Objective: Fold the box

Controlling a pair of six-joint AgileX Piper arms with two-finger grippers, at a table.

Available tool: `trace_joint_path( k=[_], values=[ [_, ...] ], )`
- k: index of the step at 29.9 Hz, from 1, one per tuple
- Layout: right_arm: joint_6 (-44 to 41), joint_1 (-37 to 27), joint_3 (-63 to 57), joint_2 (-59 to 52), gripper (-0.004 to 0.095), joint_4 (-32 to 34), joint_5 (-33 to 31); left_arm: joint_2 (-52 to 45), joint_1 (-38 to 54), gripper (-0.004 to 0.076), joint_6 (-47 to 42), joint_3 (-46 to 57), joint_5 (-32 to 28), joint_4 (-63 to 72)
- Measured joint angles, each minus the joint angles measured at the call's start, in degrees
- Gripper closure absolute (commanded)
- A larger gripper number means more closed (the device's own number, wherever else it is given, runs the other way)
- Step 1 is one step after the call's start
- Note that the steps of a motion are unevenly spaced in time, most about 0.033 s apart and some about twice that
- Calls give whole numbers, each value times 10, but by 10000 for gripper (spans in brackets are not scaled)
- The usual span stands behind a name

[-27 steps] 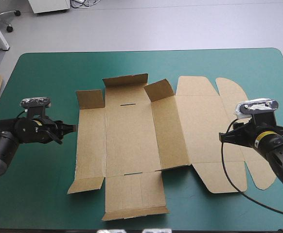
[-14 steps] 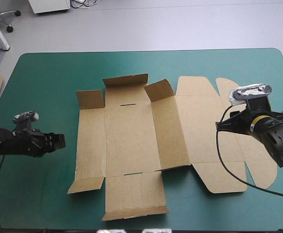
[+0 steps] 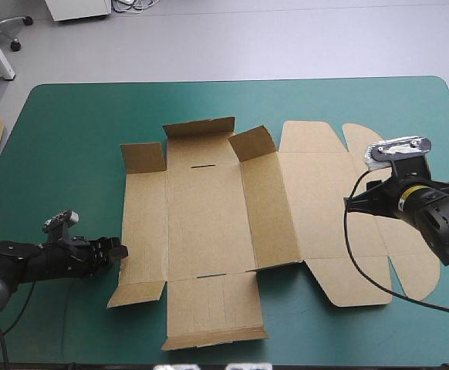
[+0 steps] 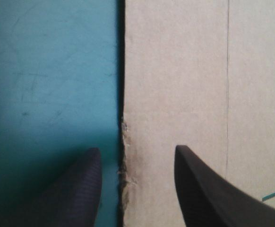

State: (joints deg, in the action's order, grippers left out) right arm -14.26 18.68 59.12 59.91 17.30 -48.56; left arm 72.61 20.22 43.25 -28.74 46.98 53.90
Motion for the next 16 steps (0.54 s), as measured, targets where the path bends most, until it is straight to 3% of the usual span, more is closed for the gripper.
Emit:
trace_joint_path(
  k=[16],
  values=[
    [2,0,0,0,478,0,-4,83,1,367,74,-6,48,119]
  ],
)
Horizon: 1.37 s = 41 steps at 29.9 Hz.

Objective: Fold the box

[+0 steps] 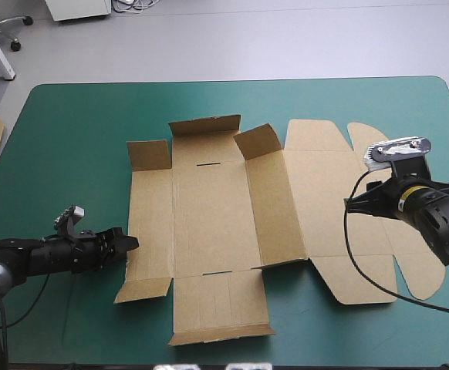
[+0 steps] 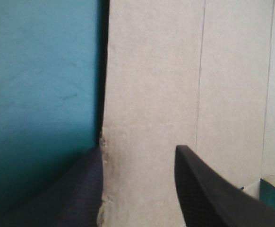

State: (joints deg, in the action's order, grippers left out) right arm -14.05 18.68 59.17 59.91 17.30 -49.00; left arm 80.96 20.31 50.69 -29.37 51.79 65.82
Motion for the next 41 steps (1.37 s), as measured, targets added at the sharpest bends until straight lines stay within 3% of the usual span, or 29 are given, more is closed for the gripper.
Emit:
trace_joint_path(
  k=[10,18,22,30,41],
  values=[
    [0,0,0,0,478,0,1,19,-31,367,144,6,98,237],
    [0,0,0,0,478,0,1,44,-133,367,152,-57,62,211],
    [2,0,0,0,478,0,0,33,-112,367,96,-126,43,124],
    [2,0,0,0,478,0,0,2,-102,367,-158,-170,25,-253],
    [2,0,0,0,478,1,0,-11,-119,360,-199,-100,-36,-258]
  ],
)
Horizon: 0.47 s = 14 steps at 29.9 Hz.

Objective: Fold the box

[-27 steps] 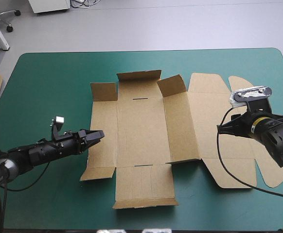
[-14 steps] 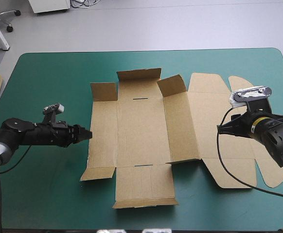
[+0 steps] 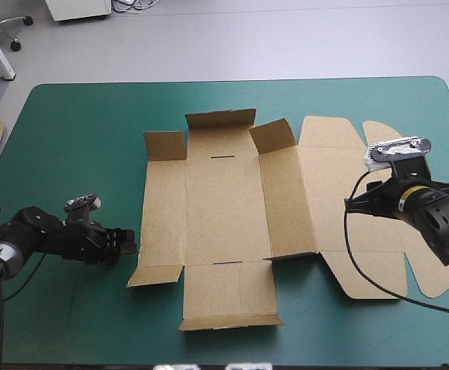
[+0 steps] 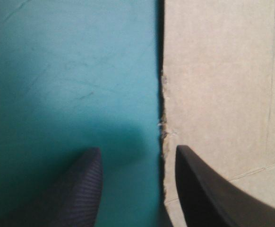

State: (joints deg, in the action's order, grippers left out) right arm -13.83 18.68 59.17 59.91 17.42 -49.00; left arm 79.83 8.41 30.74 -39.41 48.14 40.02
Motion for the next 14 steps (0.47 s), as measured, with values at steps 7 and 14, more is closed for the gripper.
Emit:
trace_joint_path(
  k=[7,14],
  values=[
    [0,0,0,1,478,3,0,22,-52,360,25,1,-15,68],
    [0,0,0,1,478,3,0,54,-65,360,84,-1,-27,169]
  ],
)
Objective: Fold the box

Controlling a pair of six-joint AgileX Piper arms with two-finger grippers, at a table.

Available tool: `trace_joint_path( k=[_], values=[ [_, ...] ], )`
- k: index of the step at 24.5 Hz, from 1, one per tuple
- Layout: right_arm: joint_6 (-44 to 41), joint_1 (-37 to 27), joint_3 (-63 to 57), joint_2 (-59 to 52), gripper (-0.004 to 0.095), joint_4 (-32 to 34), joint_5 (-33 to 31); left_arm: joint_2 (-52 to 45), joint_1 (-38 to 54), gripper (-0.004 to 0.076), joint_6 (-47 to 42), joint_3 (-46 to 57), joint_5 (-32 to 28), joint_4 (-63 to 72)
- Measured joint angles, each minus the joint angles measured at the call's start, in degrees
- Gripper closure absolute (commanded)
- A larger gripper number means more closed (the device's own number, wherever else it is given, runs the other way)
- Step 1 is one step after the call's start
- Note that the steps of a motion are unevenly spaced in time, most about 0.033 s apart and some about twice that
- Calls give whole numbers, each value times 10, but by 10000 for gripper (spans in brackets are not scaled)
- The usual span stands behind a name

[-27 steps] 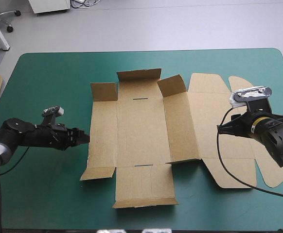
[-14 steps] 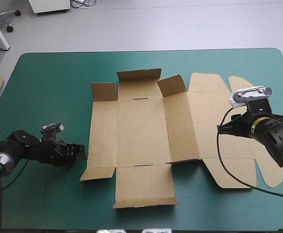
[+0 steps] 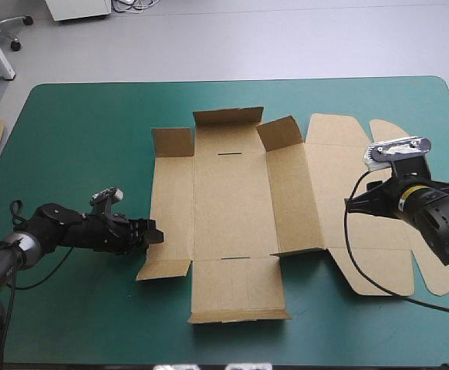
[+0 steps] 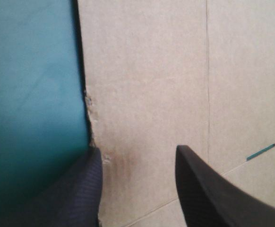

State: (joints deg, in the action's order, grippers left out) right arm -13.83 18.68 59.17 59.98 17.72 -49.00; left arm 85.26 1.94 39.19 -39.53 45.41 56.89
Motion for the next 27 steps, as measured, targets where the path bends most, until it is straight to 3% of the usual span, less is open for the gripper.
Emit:
trace_joint_path(
  k=[5,13,17,22,27],
  values=[
    [0,0,0,0,478,0,0,29,-4,360,117,3,15,156],
    [0,0,0,0,478,4,0,74,-11,362,237,-15,119,323],
    [0,0,0,0,479,5,0,66,-11,362,172,-82,75,196],
    [0,0,0,0,483,7,-1,-1,-11,361,-95,-161,28,-202],
    [0,0,0,0,482,8,-1,9,-11,361,-156,-165,29,-276]
  ],
)
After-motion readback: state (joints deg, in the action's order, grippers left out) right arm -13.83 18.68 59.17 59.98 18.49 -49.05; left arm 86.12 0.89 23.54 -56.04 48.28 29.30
